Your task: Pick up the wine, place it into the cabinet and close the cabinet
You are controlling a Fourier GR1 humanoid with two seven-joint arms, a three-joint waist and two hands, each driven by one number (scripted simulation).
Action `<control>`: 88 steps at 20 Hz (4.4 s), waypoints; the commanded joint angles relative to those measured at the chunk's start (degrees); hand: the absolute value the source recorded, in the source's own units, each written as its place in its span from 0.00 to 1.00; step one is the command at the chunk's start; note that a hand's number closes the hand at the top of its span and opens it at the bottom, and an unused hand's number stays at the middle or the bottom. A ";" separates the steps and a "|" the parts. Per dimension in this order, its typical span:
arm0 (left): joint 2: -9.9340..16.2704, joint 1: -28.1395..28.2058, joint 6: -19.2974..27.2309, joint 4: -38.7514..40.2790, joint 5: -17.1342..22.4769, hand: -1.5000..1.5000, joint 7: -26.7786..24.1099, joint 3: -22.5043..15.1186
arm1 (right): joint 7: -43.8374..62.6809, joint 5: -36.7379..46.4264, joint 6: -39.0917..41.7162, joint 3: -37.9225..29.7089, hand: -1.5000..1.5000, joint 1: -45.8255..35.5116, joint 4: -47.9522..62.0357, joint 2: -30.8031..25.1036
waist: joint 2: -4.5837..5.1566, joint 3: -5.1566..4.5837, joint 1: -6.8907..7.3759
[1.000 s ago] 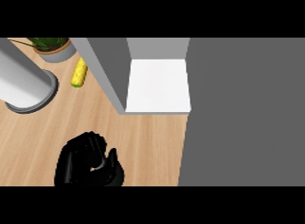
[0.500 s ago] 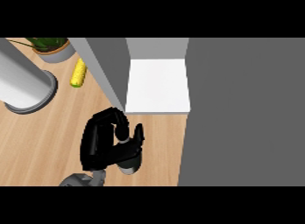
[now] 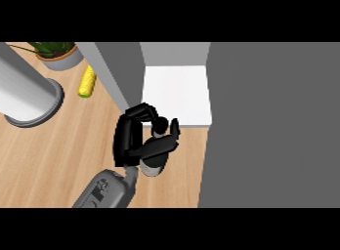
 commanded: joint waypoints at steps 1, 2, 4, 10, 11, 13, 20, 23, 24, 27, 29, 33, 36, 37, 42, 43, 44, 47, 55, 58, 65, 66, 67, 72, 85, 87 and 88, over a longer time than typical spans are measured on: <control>-0.46 -6.51 2.70 6.06 -2.56 1.00 1.86 2.60 | -2.11 -5.17 3.36 -3.94 0.00 4.52 -2.71 -0.53 | -0.01 0.03 -0.29; -0.47 -7.33 8.67 9.89 3.71 1.00 -4.57 -5.24 | -2.69 -0.50 2.70 -0.37 0.00 1.51 0.56 0.86 | 0.11 -0.01 -0.37; -0.47 -5.28 7.87 6.92 1.28 1.00 -0.89 -5.39 | 2.59 -6.87 -1.13 -6.52 0.00 -5.84 1.03 -3.33 | 0.03 -0.01 0.16; -0.48 -11.05 4.70 22.85 8.98 1.00 -12.55 -1.28 | -3.25 -4.47 4.66 -4.93 0.00 2.68 0.68 0.28 | 0.15 0.00 -0.54; -0.48 -8.47 4.10 22.98 9.86 1.00 -14.77 -2.71 | 2.05 -6.68 1.59 -6.04 0.00 -1.06 -0.62 -2.05 | 0.10 -0.02 -0.22; -0.48 -7.80 4.00 22.59 9.53 1.00 -14.47 -3.01 | 2.73 -8.85 1.30 -6.50 0.00 -1.25 -2.54 -2.02 | 0.04 -0.02 -0.12; -0.48 -19.15 1.88 33.24 18.88 1.00 -20.14 -0.98 | 1.71 -9.45 2.55 -7.79 0.00 0.19 -2.04 -1.51 | 0.19 -0.04 -0.74; -0.48 -17.90 -0.37 37.41 22.84 1.00 -25.08 -2.65 | 3.14 -6.45 1.13 -4.70 0.00 -2.05 -2.10 -0.95 | 0.31 -0.07 -0.82; -0.48 -24.20 -1.54 39.75 22.40 1.00 -21.16 0.68 | -0.96 -7.85 5.43 -7.37 0.00 1.79 -0.29 -0.90 | 0.25 -0.02 -0.92; -0.48 -25.48 -0.40 41.47 27.01 1.00 -23.60 -2.80 | 0.72 -6.29 3.25 -5.92 0.00 -0.51 0.02 -0.43 | 0.31 -0.04 -1.15; -0.48 -28.60 -0.28 42.45 27.56 1.00 -19.65 -2.24 | 3.88 -6.66 0.02 -6.06 0.00 -6.78 1.56 -2.75 | 0.31 -0.05 -0.92; -0.48 -31.32 0.33 46.70 32.51 1.00 -21.62 -5.07 | 1.47 -8.36 2.66 -6.89 0.00 -2.88 0.64 -1.50 | 0.39 -0.03 -1.65; -0.48 -35.34 1.26 51.22 31.59 1.00 -21.70 -2.22 | -0.50 -11.09 7.13 -9.11 0.00 1.23 1.81 -2.64 | 0.42 0.00 -2.07; -0.48 -36.54 -0.65 52.97 30.95 1.00 -21.35 -1.05 | -2.78 -7.55 7.42 -7.95 0.00 2.63 1.47 -0.33 | 0.37 0.00 -1.59; -0.48 -39.78 -2.44 63.99 30.00 1.00 -22.09 -1.92 | -2.25 -5.85 5.63 -5.27 0.00 -1.66 2.20 0.31 | 1.13 -0.04 -2.83; -0.48 -37.44 -0.19 60.33 31.73 1.00 -21.42 -5.60 | -1.80 -5.78 5.31 -5.37 0.00 -3.45 3.94 -0.43 | 0.99 -0.05 -3.04; -0.48 -40.20 -1.05 63.97 31.56 1.00 -21.22 -3.27 | -1.27 -7.50 6.01 -6.13 0.00 -3.20 2.91 -1.57 | 1.16 -0.05 -3.38; -0.48 -37.86 -3.75 65.67 32.10 1.00 -24.13 -3.12 | -0.93 -7.36 5.31 -6.70 0.00 -3.44 3.94 -1.52 | 1.16 -0.07 -2.99; -0.48 -35.14 -5.06 67.06 34.13 1.00 -25.23 -4.85 | -2.15 -4.12 5.62 -2.72 0.00 -4.32 3.82 0.66 | 1.71 -0.09 -4.58; -0.47 -35.33 -1.62 65.52 34.70 1.00 -26.41 -6.05 | -0.56 -5.82 5.02 -3.40 0.00 -6.41 4.65 -0.89 | 1.63 -0.11 -5.21; -0.46 -37.05 -4.69 69.33 34.67 1.00 -30.81 -4.72 | -1.22 -7.70 5.08 -4.55 0.00 -5.43 5.69 -0.27 | 1.97 -0.10 -5.26; -0.46 -35.97 -4.26 68.52 35.05 1.00 -30.10 -5.39 | 0.44 -6.93 3.72 -3.44 0.00 -5.53 3.46 -0.14 | 1.90 -0.15 -5.77; -0.46 -37.18 -4.30 69.75 35.23 1.00 -30.25 -4.58 | 1.29 -6.50 3.66 -2.71 0.00 -5.41 1.63 -0.48 | 1.92 -0.17 -5.75; -0.46 -40.08 -5.36 71.02 35.50 1.00 -29.80 -4.00 | -2.05 -6.33 5.70 -3.42 0.00 -3.58 4.68 0.90 | 2.04 -0.09 -5.78; -0.48 -47.99 -4.25 76.57 35.17 1.00 -28.17 -2.02 | -2.48 -5.74 5.54 -3.73 0.00 -4.84 5.33 0.74 | 2.46 -0.08 -5.71; -0.48 -47.37 -3.32 76.63 34.94 1.00 -28.95 -2.12 | -0.69 -7.36 5.56 -4.72 0.00 -4.86 3.35 -1.13 | 2.26 -0.11 -6.24; -0.48 -48.97 -3.24 77.51 34.85 1.00 -28.55 -1.90 | -3.20 -5.89 6.73 -3.86 0.00 -3.92 5.69 0.62 | 2.40 -0.04 -5.63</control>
